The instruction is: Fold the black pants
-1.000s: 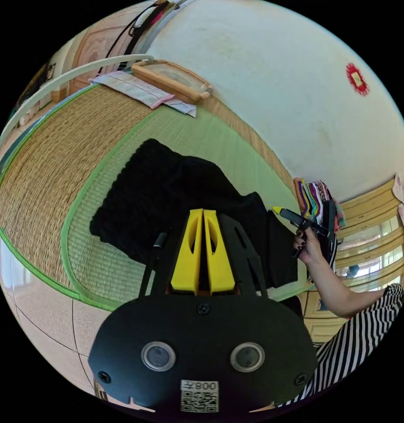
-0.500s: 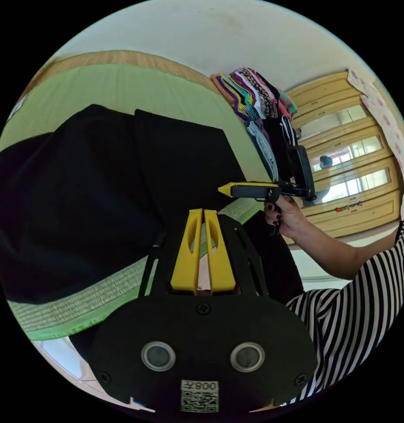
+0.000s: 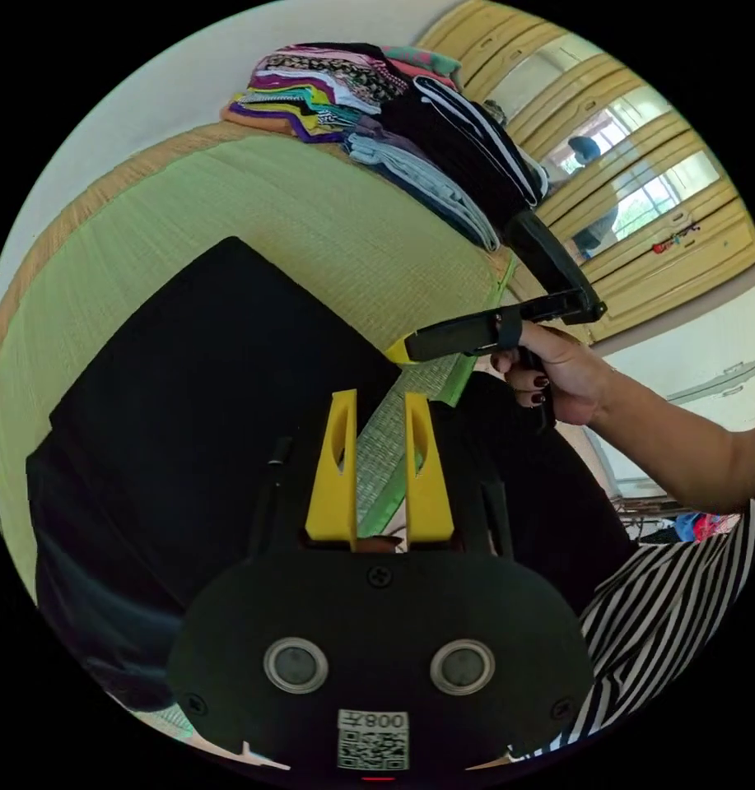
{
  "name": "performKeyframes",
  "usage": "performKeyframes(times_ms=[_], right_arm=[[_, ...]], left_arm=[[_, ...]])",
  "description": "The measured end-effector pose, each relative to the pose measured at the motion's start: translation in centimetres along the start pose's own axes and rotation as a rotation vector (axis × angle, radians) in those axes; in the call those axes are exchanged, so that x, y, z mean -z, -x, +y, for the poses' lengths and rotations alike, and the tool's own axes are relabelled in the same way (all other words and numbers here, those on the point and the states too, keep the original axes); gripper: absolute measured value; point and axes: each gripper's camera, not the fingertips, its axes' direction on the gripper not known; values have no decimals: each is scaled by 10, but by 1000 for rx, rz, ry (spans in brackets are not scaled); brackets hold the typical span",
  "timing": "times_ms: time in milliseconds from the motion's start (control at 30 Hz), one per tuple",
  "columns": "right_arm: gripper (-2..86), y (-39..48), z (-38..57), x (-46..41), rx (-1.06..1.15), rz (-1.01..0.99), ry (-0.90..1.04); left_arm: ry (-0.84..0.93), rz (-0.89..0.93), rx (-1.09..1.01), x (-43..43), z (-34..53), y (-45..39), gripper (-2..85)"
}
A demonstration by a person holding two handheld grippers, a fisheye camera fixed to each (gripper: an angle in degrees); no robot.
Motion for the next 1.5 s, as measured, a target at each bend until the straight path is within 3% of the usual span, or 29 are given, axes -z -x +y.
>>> performKeyframes(times_ms=[167, 467, 600, 867, 1167, 1300, 1500], right_arm=[[12, -22, 0, 16, 3, -65, 6], [12, -48, 0, 38, -9, -137, 3], [12, -51, 0, 42, 3, -140, 10], [38, -49, -2, 68, 40, -152, -17], [90, -41, -49, 62, 1, -141, -28], [80, -37, -58, 48, -33, -193, -12], [29, -13, -56, 49, -37, -110, -14]], left_arm=[[6, -203, -70, -22, -28, -37, 63], [-18, -124, -27, -36, -51, -66, 92], [-15, -200, 16, -44, -60, -70, 80], [-79, -29, 130, -38, -51, -52, 28], [-143, 34, 96, -19, -19, -56, 21], [-156, 50, 54, -12, -5, -56, 20], [-214, 103, 41, 3, 18, -40, 20]])
